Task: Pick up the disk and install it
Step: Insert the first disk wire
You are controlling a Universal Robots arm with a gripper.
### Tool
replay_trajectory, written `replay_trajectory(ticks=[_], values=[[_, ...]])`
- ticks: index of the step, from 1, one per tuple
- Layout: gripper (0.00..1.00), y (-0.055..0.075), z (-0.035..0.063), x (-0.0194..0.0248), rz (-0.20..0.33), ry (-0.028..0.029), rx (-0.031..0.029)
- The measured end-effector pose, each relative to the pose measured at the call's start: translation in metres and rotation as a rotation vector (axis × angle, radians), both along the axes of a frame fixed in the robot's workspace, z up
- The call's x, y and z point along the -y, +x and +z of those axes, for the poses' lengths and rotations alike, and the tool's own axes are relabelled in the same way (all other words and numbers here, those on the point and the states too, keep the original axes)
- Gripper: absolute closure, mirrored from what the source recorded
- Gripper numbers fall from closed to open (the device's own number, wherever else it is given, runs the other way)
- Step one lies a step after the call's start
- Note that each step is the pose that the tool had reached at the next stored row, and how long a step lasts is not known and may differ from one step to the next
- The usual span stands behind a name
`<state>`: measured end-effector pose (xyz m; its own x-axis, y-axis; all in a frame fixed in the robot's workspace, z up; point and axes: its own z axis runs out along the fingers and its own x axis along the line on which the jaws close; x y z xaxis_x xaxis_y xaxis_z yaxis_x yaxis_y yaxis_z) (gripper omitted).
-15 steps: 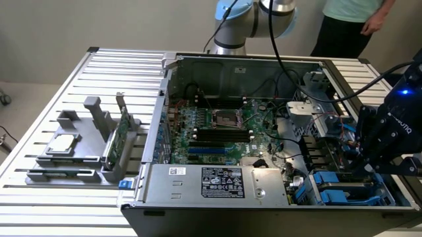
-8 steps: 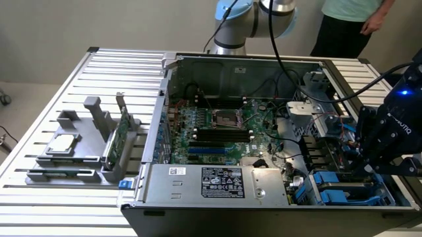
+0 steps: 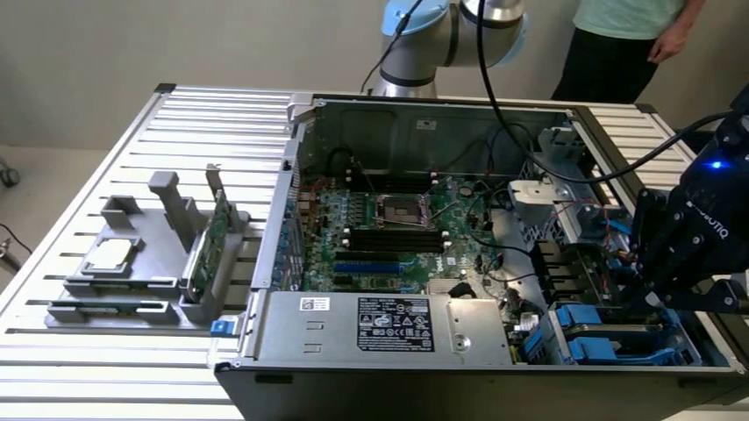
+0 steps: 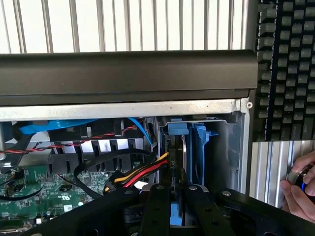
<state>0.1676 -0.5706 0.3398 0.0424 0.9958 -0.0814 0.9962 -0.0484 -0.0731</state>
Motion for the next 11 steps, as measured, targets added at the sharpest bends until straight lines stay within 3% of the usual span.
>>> replay_trajectory(ticks=[11], values=[[0.84,0.0007,-0.0019,-0.0002,0.0,-0.0003,-0.0011]])
